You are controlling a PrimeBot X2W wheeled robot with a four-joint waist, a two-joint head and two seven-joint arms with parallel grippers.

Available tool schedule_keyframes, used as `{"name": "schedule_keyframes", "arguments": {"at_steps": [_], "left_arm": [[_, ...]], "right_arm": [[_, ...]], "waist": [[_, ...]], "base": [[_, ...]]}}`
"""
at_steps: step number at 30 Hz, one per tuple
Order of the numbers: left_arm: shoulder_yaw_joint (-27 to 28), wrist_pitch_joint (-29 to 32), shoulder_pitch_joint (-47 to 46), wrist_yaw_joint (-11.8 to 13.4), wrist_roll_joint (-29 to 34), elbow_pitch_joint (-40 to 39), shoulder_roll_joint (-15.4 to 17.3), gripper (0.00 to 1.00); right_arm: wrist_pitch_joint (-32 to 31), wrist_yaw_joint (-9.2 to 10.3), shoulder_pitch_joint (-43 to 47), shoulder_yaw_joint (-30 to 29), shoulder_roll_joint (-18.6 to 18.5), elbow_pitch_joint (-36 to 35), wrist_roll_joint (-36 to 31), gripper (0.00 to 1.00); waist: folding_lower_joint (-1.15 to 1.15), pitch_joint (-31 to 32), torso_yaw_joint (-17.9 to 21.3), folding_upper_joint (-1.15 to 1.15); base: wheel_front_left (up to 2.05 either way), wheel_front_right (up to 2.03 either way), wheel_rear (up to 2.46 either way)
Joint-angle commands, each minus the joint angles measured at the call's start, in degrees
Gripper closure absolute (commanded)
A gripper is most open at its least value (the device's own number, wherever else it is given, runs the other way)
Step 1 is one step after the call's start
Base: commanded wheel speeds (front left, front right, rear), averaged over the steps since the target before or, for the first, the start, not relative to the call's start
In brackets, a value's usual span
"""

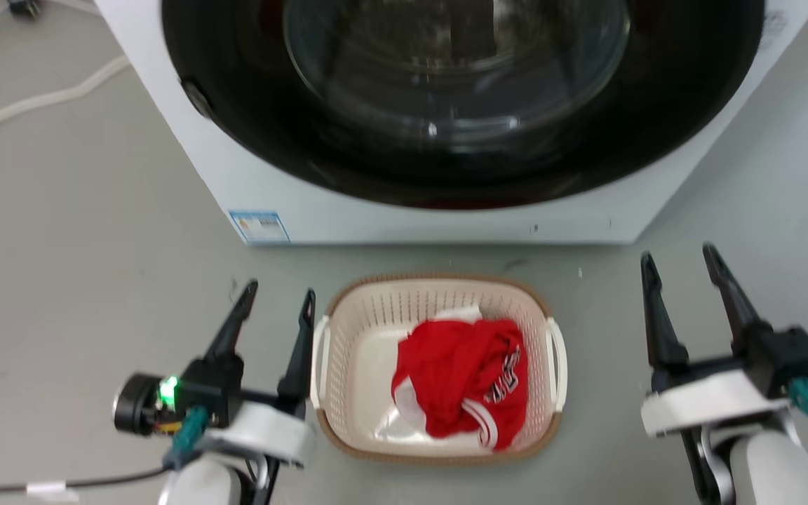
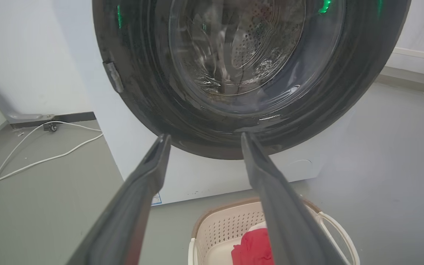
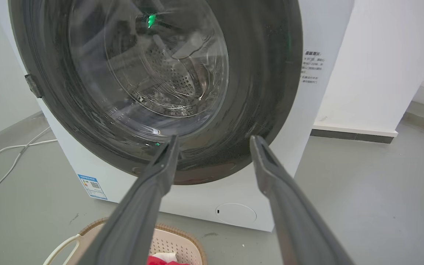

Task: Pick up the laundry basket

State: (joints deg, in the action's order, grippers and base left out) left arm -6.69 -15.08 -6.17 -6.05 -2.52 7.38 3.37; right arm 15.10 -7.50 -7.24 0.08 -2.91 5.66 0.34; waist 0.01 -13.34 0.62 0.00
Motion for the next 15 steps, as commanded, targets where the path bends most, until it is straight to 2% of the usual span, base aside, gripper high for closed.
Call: {"name": "schedule_keyframes", "arguments": {"at_steps": [1, 8, 15], "left_arm": [[0.38, -0.14, -2.28, -0.18, 0.39, 0.81, 0.63, 0.0], [0.61, -0.14, -12.57, -0.87, 0.62, 8.24, 3.62, 0.0], [-2.79, -0.14, -22.09, -1.37, -0.25, 20.02, 8.0, 0.0]], "right_arm": [[0.1, 0.02, -2.59, 0.3, 0.04, 0.88, -0.22, 0.0], [-0.04, 0.02, -11.81, 1.45, 0.06, 7.51, -1.25, 0.0], [-1.94, 0.02, -19.95, 1.3, 0.03, 17.25, -2.22, 0.0]], "waist": [[-0.01, -6.91, 1.19, 0.0], [-0.01, -17.39, 2.21, 0.0], [-0.01, -24.34, 2.59, 0.0]], "base": [[0.0, 0.0, 0.0], [0.0, 0.0, 0.0], [0.0, 0.0, 0.0]]}}
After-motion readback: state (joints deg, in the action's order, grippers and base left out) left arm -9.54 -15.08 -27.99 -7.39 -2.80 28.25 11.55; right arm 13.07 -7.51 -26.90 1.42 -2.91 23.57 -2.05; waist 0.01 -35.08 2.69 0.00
